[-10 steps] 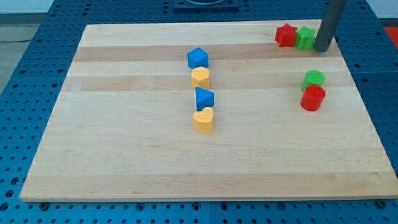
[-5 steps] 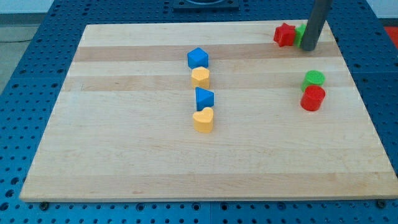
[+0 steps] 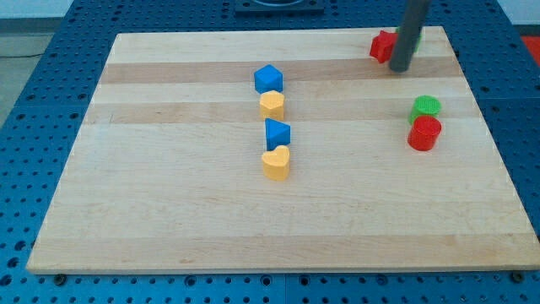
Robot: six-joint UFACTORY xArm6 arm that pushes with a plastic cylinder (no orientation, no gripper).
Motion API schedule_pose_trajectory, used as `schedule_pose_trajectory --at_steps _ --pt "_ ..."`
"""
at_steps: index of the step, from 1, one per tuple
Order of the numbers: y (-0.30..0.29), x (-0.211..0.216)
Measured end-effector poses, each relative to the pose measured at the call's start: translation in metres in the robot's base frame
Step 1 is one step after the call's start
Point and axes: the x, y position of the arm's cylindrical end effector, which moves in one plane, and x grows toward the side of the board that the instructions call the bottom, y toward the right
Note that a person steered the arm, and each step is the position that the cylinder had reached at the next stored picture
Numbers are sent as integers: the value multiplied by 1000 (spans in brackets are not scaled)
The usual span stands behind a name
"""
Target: Move the green star along with the red star towards the top right
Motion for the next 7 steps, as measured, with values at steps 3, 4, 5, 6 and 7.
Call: schedule_pose_trajectory --at_steps 3,4,5,6,7 --pt "-17 -14" --pt "-14 -15" --pt "-11 -18" --pt "-11 -26" --pt "-10 -29"
